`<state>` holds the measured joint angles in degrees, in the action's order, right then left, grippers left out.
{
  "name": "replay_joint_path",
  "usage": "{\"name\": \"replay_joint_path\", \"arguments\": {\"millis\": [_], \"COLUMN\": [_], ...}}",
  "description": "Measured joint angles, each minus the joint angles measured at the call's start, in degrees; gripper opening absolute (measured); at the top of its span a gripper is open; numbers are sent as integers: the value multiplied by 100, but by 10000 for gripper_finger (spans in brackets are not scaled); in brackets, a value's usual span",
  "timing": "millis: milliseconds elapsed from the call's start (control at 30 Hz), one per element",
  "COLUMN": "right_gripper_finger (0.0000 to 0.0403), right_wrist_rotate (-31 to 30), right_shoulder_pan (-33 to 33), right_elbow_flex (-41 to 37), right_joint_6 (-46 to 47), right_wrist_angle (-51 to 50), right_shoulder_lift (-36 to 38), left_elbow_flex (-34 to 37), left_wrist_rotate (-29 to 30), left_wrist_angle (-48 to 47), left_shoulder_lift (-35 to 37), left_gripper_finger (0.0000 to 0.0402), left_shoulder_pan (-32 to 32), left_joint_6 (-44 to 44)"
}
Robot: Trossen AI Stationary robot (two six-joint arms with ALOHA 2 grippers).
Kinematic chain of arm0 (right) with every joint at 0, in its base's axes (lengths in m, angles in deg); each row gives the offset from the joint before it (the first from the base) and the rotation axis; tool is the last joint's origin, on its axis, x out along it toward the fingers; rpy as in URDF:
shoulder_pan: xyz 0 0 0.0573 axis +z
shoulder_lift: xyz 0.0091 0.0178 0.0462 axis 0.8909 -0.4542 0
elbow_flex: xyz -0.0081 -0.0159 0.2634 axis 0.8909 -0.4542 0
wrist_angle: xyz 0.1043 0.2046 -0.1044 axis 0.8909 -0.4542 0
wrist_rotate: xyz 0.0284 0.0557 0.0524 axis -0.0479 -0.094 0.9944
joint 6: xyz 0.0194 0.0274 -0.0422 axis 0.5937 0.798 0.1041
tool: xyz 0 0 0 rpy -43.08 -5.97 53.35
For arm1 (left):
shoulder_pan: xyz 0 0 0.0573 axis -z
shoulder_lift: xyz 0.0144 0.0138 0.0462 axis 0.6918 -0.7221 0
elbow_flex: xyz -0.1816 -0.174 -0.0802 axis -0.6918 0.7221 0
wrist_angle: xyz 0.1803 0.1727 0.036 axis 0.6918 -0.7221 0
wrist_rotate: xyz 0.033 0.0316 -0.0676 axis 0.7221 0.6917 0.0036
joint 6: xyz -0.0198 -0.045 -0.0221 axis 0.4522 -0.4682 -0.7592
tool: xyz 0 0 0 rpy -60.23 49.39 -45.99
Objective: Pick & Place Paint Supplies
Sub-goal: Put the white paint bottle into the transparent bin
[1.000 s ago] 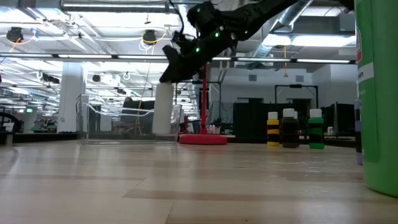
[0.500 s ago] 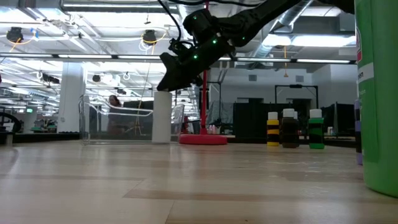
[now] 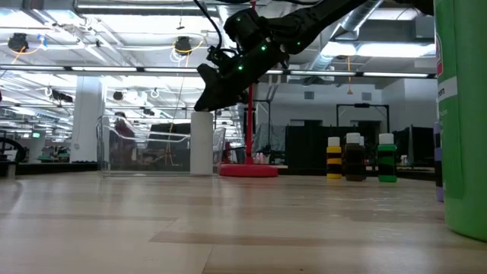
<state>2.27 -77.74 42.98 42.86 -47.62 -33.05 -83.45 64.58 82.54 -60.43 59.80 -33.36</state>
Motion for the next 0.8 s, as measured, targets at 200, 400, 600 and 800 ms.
{"name": "replay_joint_path", "arguments": {"millis": [200,400,600,800], "right_gripper_finger": [118,146,160,196], "right_wrist_rotate": [-4,-32,-34,-36], "right_shoulder_pan": [-10,-22,-43,-43], "right_elbow_flex": [1,1,1,221], "right_joint_6": [-6,-26,-26,16], "right_wrist_angle": [-94,-121,-137,-544], "right_shoulder_lift": [8,9,9,2], "left_elbow_flex": [0,0,0,0], "left_wrist_rotate": [-2,0,0,0], "left_wrist_angle": [0,0,0,0], "left_shoulder_lift": [0,0,0,0], "left_gripper_finger": [273,273,273,273], "left_shoulder_pan": [0,0,0,0], "left_joint_6": [0,2,2,2]}}
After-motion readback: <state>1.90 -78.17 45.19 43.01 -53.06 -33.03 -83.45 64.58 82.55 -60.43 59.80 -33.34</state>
